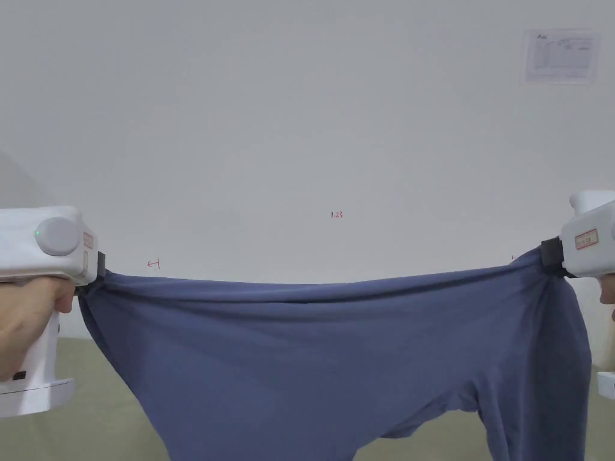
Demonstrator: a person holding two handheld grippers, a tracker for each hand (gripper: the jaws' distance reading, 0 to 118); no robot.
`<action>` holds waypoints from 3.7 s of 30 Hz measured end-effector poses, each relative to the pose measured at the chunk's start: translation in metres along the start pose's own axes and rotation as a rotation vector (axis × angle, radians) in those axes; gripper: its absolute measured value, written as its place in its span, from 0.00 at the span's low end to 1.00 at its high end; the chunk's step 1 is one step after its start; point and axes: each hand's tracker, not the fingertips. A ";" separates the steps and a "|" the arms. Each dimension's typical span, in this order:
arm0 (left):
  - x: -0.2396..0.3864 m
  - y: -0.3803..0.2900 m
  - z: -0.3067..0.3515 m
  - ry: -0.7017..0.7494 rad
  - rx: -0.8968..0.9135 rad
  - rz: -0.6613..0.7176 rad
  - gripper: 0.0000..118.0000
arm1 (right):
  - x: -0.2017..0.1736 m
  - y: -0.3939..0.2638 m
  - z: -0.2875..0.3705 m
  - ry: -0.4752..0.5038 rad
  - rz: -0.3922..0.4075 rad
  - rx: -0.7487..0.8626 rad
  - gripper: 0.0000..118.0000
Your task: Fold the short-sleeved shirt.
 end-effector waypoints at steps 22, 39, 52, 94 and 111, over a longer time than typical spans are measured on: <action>-0.049 -0.310 0.009 -0.079 -0.365 -0.174 0.00 | 0.022 -0.347 0.063 0.041 -0.090 -0.415 0.02; -0.119 -0.412 0.100 -0.144 -0.528 -0.028 0.00 | 0.044 -0.454 0.163 0.064 -0.194 -0.531 0.03; -0.123 -0.419 0.156 -0.164 -0.473 0.009 0.95 | -0.002 -0.441 0.217 -0.016 -0.156 -0.425 1.00; -0.135 -0.442 0.063 -0.193 -0.469 -0.120 0.89 | -0.155 -0.451 0.283 0.064 -0.016 -0.239 0.01; -0.122 -0.434 0.086 -0.268 -0.478 -0.110 0.03 | -0.148 -0.451 0.270 0.105 -0.029 -0.274 0.01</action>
